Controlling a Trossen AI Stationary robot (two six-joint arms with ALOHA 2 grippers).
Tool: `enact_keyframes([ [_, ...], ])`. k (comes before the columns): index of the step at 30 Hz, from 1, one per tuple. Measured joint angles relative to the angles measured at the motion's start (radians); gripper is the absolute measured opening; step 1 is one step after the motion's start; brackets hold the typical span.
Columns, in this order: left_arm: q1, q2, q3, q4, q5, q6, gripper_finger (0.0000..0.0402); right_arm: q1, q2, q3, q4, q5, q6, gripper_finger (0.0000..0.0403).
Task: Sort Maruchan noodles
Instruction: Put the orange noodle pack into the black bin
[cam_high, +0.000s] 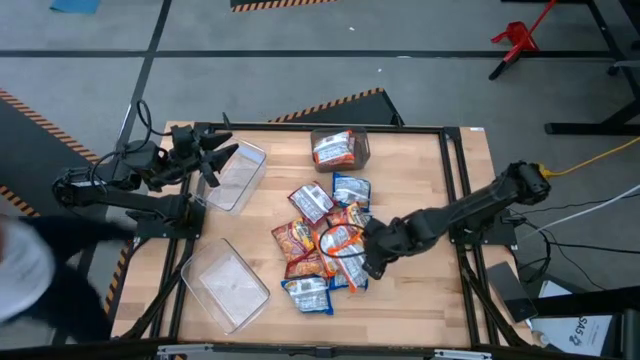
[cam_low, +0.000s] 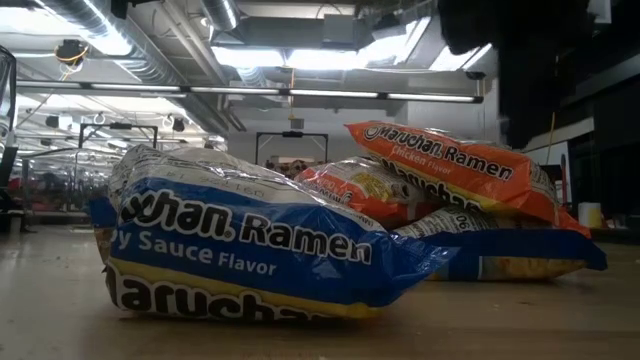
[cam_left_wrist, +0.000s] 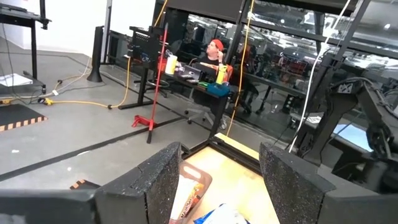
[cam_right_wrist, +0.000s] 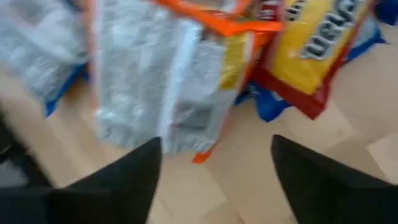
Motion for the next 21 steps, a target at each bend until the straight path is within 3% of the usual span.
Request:
enact_keyframes([
  [5, 0.0, 0.0, 0.0, 0.0, 0.0, 0.0, 0.0212, -0.016, 0.03, -0.089, 0.187, -0.042, 0.006, 0.036],
  [11, 0.0, 0.0, 0.0, 0.0, 0.0, -0.005, 0.0212, -0.016, 0.026, -0.232, 0.406, -0.061, 0.039, 0.036],
  [16, 0.0, 0.0, 0.0, 0.0, 0.0, -0.004, 0.0212, -0.019, 0.029, -0.312, 0.583, -0.076, 0.017, 0.0331],
  [21, 0.0, 0.0, 0.0, 0.0, 0.0, -0.004, 0.0212, -0.023, 0.029, -0.32, 0.611, -0.077, 0.013, 0.0248],
])
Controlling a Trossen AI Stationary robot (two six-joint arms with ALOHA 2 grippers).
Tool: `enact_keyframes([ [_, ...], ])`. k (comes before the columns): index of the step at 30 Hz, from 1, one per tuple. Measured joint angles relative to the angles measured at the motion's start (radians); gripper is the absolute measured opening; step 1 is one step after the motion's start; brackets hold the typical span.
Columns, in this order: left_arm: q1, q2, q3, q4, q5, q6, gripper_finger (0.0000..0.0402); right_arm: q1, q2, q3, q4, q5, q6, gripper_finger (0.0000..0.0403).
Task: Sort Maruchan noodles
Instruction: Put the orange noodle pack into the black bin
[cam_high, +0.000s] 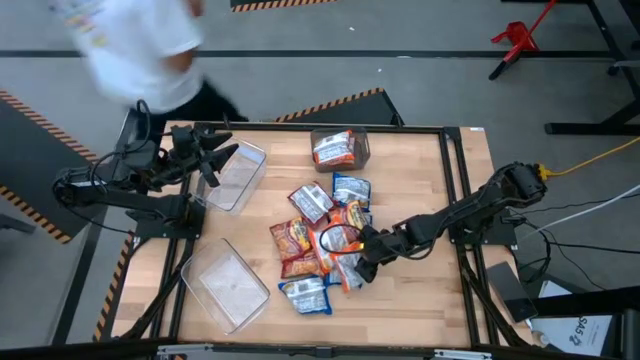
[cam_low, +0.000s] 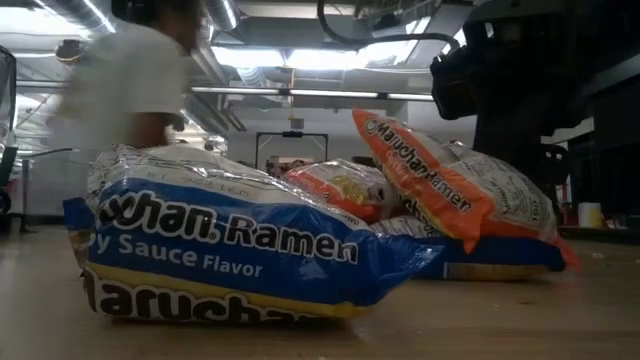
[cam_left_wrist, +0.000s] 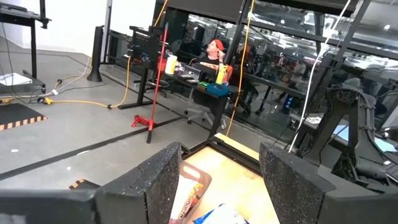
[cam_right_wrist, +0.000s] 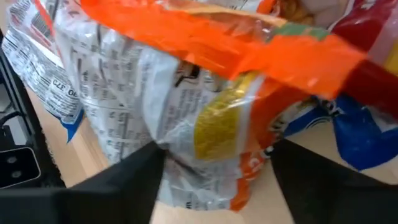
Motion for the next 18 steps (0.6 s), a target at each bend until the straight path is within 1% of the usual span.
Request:
enact_keyframes([
  [5, 0.0, 0.0, 0.0, 0.0, 0.0, 0.0, 0.0212, 0.001, 0.001, 0.003, -0.02, -0.026, -0.001, 0.0129],
  [9, 0.0, 0.0, 0.0, 0.0, 0.0, 0.0, 0.0212, 0.001, 0.0, 0.037, -0.027, -0.051, -0.009, 0.0033],
  [10, 0.0, 0.0, 0.0, 0.0, 0.0, 0.0, 0.0212, 0.001, -0.006, 0.047, -0.031, -0.052, -0.019, 0.0017],
  [11, 0.0, 0.0, 0.0, 0.0, 0.0, 0.0, 0.0212, 0.0, -0.01, 0.06, -0.038, -0.052, -0.031, 0.001],
  [13, 0.0, 0.0, 0.0, 0.0, 0.0, 0.0, 0.0212, -0.007, -0.024, 0.092, -0.081, -0.052, -0.038, 0.0014],
  [15, 0.0, 0.0, 0.0, 0.0, 0.0, 0.0, 0.0212, -0.019, -0.047, 0.137, -0.17, -0.05, -0.068, 0.0014],
  [18, 0.0, 0.0, 0.0, 0.0, -0.001, 0.0, 0.0212, -0.056, -0.086, 0.212, -0.311, -0.031, -0.154, 0.0003],
])
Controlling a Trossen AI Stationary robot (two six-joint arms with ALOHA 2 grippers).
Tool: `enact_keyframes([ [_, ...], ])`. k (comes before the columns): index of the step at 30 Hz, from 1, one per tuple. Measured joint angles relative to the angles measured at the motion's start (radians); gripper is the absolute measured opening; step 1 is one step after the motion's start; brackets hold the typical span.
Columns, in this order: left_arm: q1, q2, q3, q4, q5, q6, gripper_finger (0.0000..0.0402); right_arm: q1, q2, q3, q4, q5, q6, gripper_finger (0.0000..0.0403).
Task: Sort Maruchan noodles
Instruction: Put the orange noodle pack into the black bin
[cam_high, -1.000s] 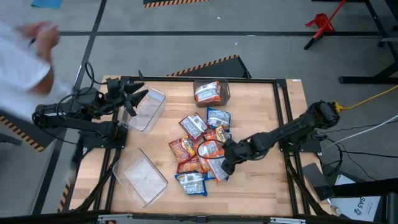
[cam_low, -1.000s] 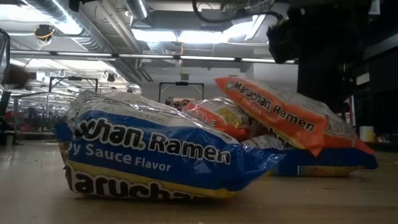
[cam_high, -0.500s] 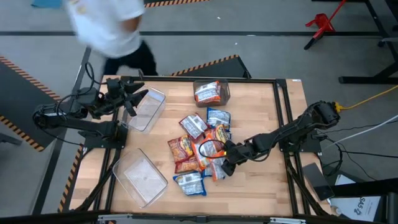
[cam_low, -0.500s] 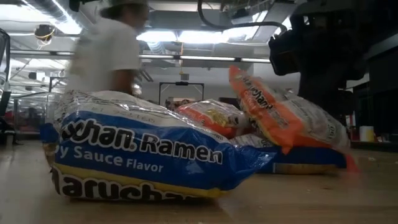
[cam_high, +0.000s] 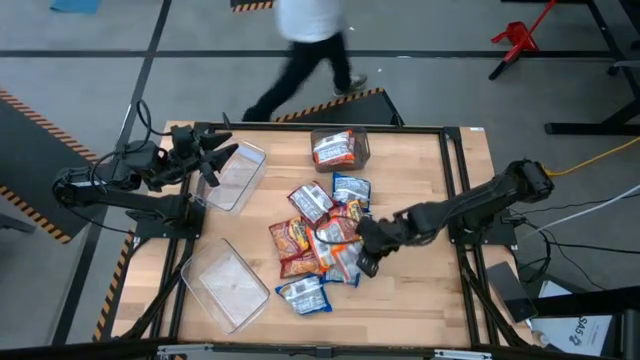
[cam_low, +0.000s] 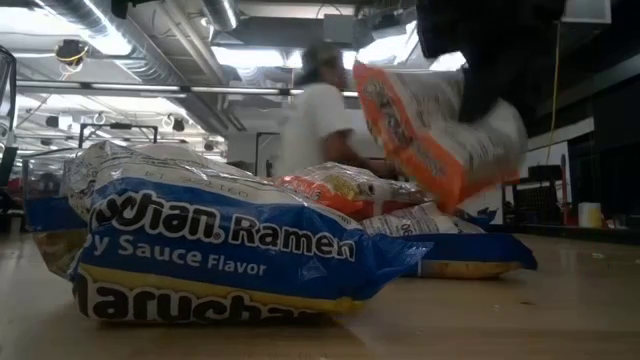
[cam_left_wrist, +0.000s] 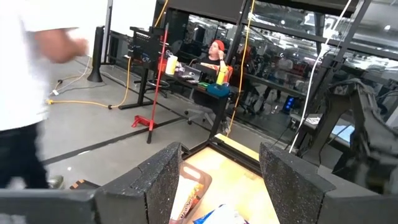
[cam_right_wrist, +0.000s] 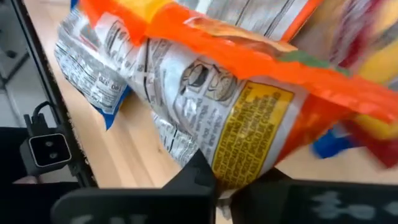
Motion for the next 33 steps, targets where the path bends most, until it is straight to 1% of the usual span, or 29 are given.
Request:
enact_keyframes([
  [4, 0.0, 0.0, 0.0, 0.0, 0.0, 0.004, 0.0212, -0.101, -0.032, 0.122, -0.173, 0.066, -0.142, 0.0004],
  [7, 0.0, 0.0, 0.0, 0.0, 0.0, 0.004, 0.0212, -0.216, -0.031, 0.224, -0.268, 0.114, -0.288, 0.0003],
  [9, 0.0, 0.0, 0.0, 0.0, -0.001, 0.004, 0.0212, -0.31, -0.026, 0.283, -0.284, 0.123, -0.384, 0.0003],
  [12, 0.0, 0.0, 0.0, 0.0, 0.0, 0.004, 0.0212, -0.459, -0.02, 0.337, -0.287, 0.133, -0.493, 0.0002],
  [15, 0.0, 0.0, 0.0, 0.0, 0.0, 0.004, 0.0212, -0.59, -0.013, 0.365, -0.271, 0.215, -0.524, 0.0001],
  [16, 0.0, 0.0, 0.0, 0.0, -0.002, 0.004, 0.0212, -0.629, -0.013, 0.367, -0.282, 0.26, -0.51, 0.0001],
  [18, 0.0, 0.0, 0.0, 0.0, -0.008, 0.004, 0.0212, -0.691, -0.013, 0.367, -0.285, 0.353, -0.424, 0.0001],
  [21, 0.0, 0.0, 0.0, 0.0, -0.01, 0.003, 0.0212, -0.742, -0.012, 0.367, -0.278, 0.458, -0.304, 0.0001],
  [24, 0.0, 0.0, 0.0, 0.0, -0.01, 0.002, 0.0212, -0.742, -0.004, 0.368, -0.239, 0.543, -0.186, 0.0001],
  [27, 0.0, 0.0, 0.0, 0.0, -0.013, 0.002, 0.0212, -0.733, 0.015, 0.368, -0.212, 0.576, -0.06, 0.0],
  [31, 0.0, 0.0, 0.0, 0.0, -0.019, 0.004, 0.0212, -0.695, 0.066, 0.368, -0.21, 0.677, 0.05, 0.0],
  [33, 0.0, 0.0, 0.0, 0.0, -0.024, 0.004, 0.0212, -0.682, 0.087, 0.368, -0.204, 0.711, 0.094, 0.0],
])
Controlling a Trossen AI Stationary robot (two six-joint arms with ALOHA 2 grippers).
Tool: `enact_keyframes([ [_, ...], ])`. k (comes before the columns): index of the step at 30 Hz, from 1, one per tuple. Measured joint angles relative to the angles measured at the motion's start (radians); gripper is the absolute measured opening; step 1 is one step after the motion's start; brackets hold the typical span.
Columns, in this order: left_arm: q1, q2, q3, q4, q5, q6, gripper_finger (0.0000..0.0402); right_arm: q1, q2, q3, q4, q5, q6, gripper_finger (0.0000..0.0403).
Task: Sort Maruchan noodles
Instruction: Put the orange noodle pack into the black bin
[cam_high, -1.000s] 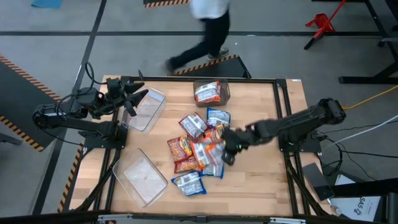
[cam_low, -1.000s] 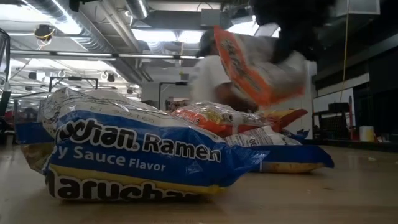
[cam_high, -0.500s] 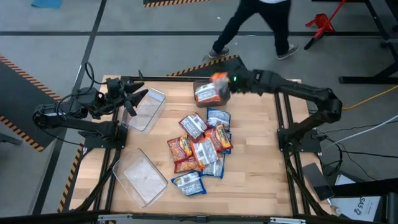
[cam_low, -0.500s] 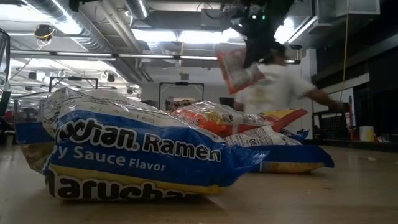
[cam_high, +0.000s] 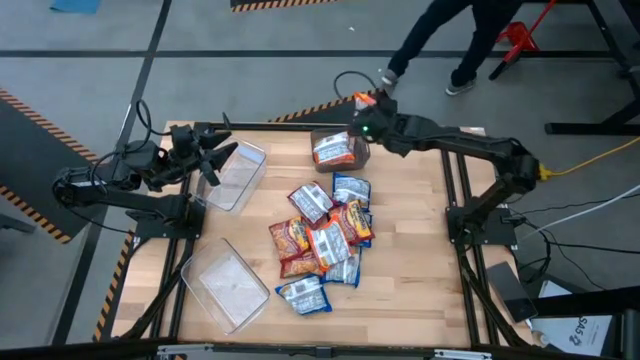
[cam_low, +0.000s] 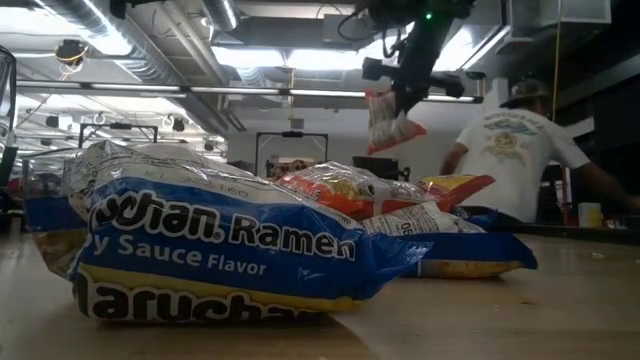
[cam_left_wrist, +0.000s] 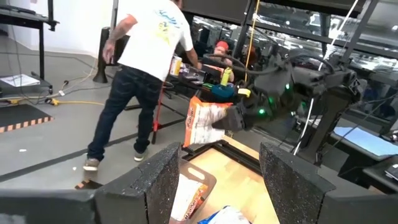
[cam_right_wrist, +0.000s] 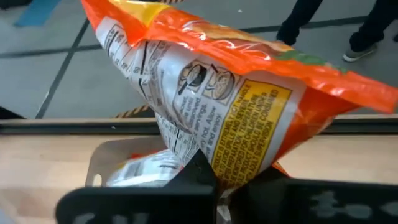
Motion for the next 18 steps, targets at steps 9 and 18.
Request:
enact_keyframes([
  [9, 0.0, 0.0, 0.0, 0.0, -0.01, 0.003, 0.0212, 0.014, 0.075, 0.0, 0.0, 0.071, 0.187, 0.0],
  [18, 0.0, 0.0, 0.0, 0.0, -0.009, 0.002, 0.0212, 0.014, 0.129, 0.0, 0.0, 0.109, 0.336, 0.0],
])
